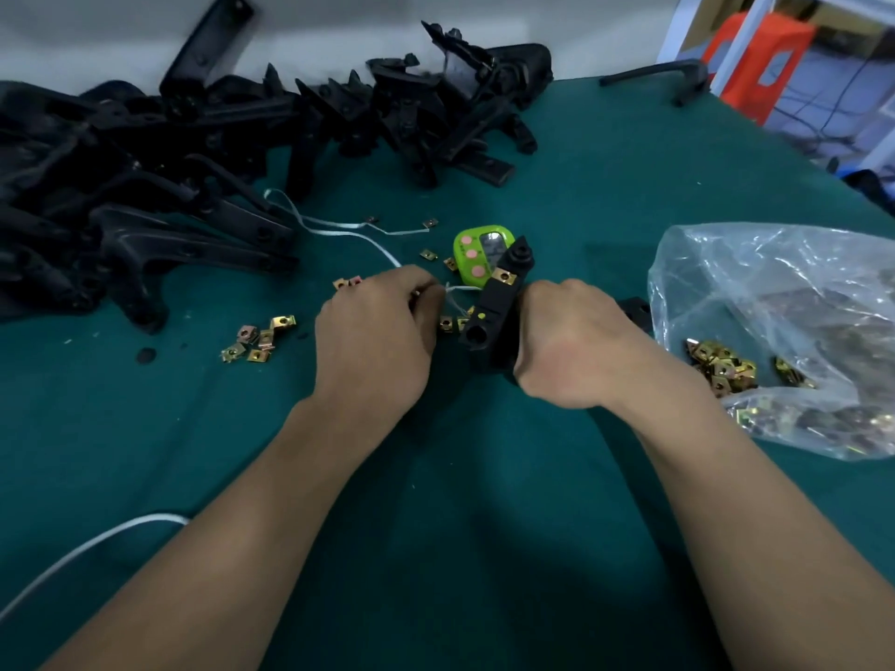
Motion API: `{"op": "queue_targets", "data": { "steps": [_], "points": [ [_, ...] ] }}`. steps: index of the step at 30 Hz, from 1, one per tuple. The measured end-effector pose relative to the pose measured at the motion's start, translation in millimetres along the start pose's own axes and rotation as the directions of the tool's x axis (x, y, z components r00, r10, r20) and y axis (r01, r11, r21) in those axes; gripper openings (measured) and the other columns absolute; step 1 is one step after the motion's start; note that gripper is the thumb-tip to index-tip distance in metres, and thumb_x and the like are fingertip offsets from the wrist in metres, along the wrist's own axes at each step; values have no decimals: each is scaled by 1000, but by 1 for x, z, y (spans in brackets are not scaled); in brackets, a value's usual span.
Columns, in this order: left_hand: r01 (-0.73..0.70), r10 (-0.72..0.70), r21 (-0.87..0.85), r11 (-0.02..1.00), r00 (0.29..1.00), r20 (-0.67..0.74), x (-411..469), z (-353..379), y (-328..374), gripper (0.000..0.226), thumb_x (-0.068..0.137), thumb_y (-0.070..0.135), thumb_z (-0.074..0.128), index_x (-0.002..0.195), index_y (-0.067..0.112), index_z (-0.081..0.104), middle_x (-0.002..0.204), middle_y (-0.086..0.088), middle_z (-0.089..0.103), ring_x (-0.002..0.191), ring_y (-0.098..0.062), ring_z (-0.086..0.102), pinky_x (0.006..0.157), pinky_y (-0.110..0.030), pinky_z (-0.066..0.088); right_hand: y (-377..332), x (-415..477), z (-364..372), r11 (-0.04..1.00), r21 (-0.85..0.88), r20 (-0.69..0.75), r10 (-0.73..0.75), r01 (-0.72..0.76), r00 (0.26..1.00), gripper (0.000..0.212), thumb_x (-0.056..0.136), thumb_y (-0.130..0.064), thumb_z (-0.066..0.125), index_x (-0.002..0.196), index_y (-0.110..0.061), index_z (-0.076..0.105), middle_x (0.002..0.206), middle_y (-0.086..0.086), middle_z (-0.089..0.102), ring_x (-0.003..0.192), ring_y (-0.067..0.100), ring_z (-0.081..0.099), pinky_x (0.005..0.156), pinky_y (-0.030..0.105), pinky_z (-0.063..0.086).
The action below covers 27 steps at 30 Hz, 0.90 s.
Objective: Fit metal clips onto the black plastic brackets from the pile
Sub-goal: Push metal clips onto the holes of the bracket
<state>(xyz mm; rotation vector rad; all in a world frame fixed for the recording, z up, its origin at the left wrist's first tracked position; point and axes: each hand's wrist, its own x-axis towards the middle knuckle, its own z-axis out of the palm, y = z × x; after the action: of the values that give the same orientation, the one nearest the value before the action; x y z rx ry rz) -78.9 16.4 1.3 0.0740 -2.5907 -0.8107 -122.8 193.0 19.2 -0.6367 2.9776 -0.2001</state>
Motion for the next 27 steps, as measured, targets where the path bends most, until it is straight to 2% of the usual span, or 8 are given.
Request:
{"op": "queue_targets", "data": {
  "steps": [2, 4, 6, 9, 15, 21, 24, 27],
  "points": [
    [33, -28, -176, 984, 999, 27, 0, -3, 2, 43, 95, 9, 64, 135, 24, 61, 88, 13, 74, 72, -9, 65, 71, -10, 48, 0, -1, -1, 1000, 4, -9, 15, -15, 1000, 17, 67, -16, 59, 65, -20, 43, 58, -2, 44, 51, 13, 39, 59, 29, 36],
    [61, -44, -243, 968, 996, 75, 1, -4, 0, 68, 88, 1, 68, 143, 35, 46, 93, 26, 69, 79, 3, 63, 75, -2, 41, 0, -1, -1, 999, 11, -11, 31, -31, 999, 16, 66, -16, 59, 64, -18, 44, 57, -1, 44, 50, 14, 38, 59, 29, 36],
    [28, -9, -168, 985, 993, 116, 1, -3, -1, 54, 85, 9, 74, 125, 38, 54, 92, 23, 71, 75, 0, 62, 81, -18, 46, 0, -2, -1, 999, 18, -8, 37, -37, 999, 15, 67, -16, 59, 64, -18, 44, 58, 0, 44, 51, 15, 38, 59, 29, 36],
    [-95, 96, -15, 995, 988, 120, 0, -1, -2, 22, 79, 17, 78, 97, 29, 73, 90, 10, 74, 93, -19, 62, 85, -35, 45, 0, -1, -2, 999, 22, -6, 31, -31, 1000, 15, 66, -16, 59, 62, -17, 45, 56, 1, 45, 50, 18, 40, 54, 29, 34],
    [-177, 171, 30, 984, 974, 148, 4, 4, -6, 10, 91, 15, 71, 97, 19, 77, 93, 0, 75, 95, -26, 61, 88, -39, 44, -1, -1, -2, 999, 29, 1, 23, -23, 1000, 15, 66, -15, 59, 62, -17, 45, 55, -1, 45, 50, 14, 39, 51, 28, 32],
    [110, -147, -400, 910, 987, -62, 7, -16, 10, 19, 100, 25, 59, 87, 28, 72, 72, 12, 73, 65, -2, 71, 61, -19, 55, -15, -8, -3, 999, -34, -29, -3, 2, 1000, 26, 72, -21, 61, 66, -22, 36, 60, -3, 37, 49, 16, 32, 60, 30, 36],
    [215, -277, -626, 750, 961, -2, 14, -28, 18, 20, 94, 19, 63, 79, 25, 74, 70, 5, 76, 65, -12, 76, 57, -27, 60, -24, -11, -3, 999, -5, -84, -54, 53, 995, 22, 71, -19, 58, 63, -20, 38, 55, -3, 39, 46, 16, 33, 53, 29, 33],
    [253, -339, -690, 678, 941, 11, 16, -37, 10, 20, 90, 13, 66, 76, 20, 78, 71, -1, 77, 69, -18, 77, 57, -25, 60, -27, -13, -4, 997, 36, -132, -61, 67, 989, 21, 69, -15, 58, 61, -18, 39, 52, -3, 39, 44, 16, 34, 47, 29, 30]
  ]
}}
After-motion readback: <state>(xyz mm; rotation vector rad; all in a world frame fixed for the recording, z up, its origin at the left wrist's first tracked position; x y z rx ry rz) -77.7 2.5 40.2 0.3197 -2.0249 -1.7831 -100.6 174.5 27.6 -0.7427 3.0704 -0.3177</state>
